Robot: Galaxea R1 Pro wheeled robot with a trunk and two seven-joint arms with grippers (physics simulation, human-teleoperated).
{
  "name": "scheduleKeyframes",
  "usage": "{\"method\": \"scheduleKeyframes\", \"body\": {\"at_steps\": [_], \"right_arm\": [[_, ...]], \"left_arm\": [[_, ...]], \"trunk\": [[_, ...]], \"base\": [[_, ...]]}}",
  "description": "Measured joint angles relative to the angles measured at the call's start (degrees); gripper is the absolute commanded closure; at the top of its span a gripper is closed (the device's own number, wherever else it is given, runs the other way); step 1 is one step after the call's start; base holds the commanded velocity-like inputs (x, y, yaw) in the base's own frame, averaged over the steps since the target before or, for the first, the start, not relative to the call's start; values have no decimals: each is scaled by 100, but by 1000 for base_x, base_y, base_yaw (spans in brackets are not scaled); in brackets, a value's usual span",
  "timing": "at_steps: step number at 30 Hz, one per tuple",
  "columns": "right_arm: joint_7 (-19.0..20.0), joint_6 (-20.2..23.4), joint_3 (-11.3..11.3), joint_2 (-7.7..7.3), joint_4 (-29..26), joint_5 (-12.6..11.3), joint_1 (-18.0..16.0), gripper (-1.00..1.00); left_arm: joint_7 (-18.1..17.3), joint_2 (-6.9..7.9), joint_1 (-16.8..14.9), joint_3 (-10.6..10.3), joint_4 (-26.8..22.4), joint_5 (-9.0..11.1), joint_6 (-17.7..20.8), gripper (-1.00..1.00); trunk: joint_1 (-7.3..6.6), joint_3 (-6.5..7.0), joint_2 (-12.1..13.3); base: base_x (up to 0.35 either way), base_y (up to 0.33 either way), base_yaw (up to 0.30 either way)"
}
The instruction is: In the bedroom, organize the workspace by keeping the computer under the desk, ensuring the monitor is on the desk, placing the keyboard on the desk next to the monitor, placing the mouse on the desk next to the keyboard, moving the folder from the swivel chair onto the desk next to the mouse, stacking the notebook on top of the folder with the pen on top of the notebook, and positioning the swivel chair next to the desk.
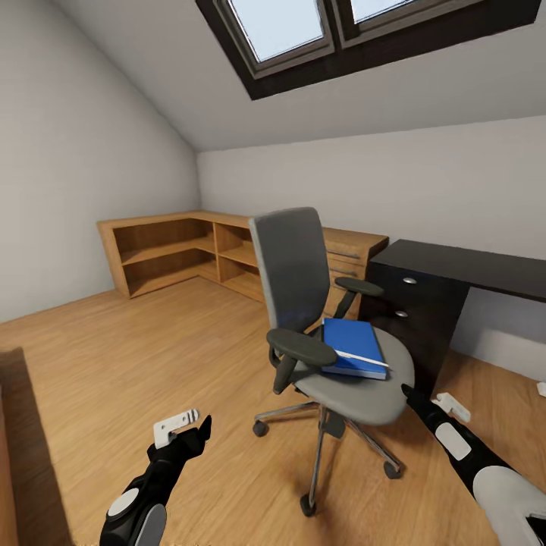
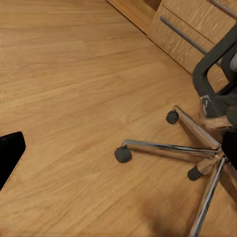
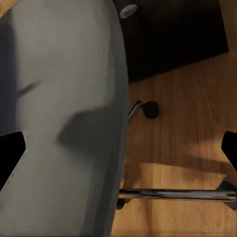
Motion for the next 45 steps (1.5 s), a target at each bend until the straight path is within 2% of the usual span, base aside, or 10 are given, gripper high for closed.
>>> {"method": "scheduleKeyframes", "body": {"at_steps": [7,20,28,33,45], "right_arm": [[-5,4,-91,-3,-34,18,-6,-100],[-14,-120,-119,-6,-13,38,-4,-100],[-4,-9,-106,-114,-13,33,-6,-100],[8,-2,-49,-9,-49,13,-3,-100],[2,-1,1,0,-1,7,1,-100]], "left_arm": [[-1,0,0,2,-2,1,0,-100],[3,0,0,2,-2,8,0,-100],[4,-3,1,1,-1,8,0,-100],[4,-5,-1,-1,1,7,0,-100],[-2,-7,-3,-1,1,8,0,-100]], "trunk": [[-1,1,-1],[-1,1,-1],[-1,1,-1],[0,1,-1],[1,0,0]], "base": [[-2,0,254],[0,0,260],[0,0,252],[-65,0,64],[-257,0,2]]}}
